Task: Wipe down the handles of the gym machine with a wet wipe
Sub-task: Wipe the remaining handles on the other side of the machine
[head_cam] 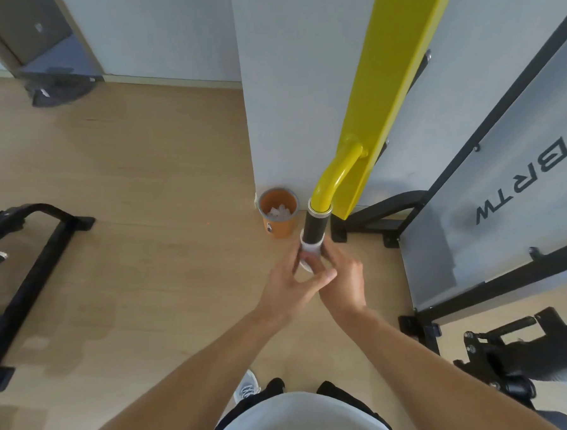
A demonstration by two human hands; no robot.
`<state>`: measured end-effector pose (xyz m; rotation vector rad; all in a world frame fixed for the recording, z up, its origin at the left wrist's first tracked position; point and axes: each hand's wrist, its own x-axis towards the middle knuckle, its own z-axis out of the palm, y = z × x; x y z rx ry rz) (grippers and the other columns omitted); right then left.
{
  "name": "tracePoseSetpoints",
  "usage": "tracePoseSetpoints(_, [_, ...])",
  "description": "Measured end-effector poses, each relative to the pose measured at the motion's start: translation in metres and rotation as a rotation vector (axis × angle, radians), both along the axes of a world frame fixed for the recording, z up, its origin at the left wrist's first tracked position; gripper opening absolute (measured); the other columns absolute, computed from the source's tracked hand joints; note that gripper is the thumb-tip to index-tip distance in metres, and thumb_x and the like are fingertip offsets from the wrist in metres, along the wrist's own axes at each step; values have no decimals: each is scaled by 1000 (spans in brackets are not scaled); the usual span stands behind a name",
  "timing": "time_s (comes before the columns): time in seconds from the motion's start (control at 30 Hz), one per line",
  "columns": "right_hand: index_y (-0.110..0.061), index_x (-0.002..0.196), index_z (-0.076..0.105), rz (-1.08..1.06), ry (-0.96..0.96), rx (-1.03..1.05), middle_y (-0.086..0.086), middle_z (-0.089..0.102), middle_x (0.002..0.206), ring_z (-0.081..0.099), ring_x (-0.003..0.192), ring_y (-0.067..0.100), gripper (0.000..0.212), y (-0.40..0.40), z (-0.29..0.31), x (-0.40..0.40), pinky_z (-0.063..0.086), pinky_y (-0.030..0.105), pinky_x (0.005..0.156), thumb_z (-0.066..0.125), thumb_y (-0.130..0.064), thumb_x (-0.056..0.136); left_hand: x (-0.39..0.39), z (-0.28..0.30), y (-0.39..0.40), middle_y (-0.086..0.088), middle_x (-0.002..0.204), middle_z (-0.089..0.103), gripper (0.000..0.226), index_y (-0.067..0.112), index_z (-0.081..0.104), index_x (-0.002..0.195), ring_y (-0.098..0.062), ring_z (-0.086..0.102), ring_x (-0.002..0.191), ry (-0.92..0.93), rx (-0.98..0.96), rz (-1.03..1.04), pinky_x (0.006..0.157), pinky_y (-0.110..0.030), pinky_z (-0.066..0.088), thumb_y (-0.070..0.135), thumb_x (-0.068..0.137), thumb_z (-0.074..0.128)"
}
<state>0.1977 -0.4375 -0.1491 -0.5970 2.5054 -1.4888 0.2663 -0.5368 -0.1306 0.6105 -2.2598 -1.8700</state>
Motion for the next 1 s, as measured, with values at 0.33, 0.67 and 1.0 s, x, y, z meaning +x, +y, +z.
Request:
tracePoseSetpoints(0.33, [-23, 89, 73, -37, 18, -81, 1, 69, 73, 59, 70, 28, 11, 10, 8, -7, 51, 40, 62, 65, -27, 96, 4, 12, 12, 15, 130, 64, 69, 33, 46, 142, -2, 56, 125, 21, 11, 21, 106, -31, 44, 25, 79, 75])
tracePoseSetpoints(0.67, [-24, 79, 60, 67, 18, -47, -5, 60, 63, 54, 59, 18, 17, 3, 2, -17, 43, 32, 56, 60, -22, 96, 10, 34, 49, 20, 163, 8, 106, 41, -11, 149, 17, 5, 144, 76, -100, 8, 121, -24, 20, 39, 82, 71])
tracePoseSetpoints(1.0, [-21, 87, 57, 263, 82, -154, -11, 64, 75, 59, 67, 6, 19, -14, 60, -38, 44, 16, 57, 68, -35, 93, 9, 30, 41, 16, 150, 46, 88, 28, 18, 157, -7, 42, 140, 200, 39, 264, 112, -33, 39, 22, 87, 72])
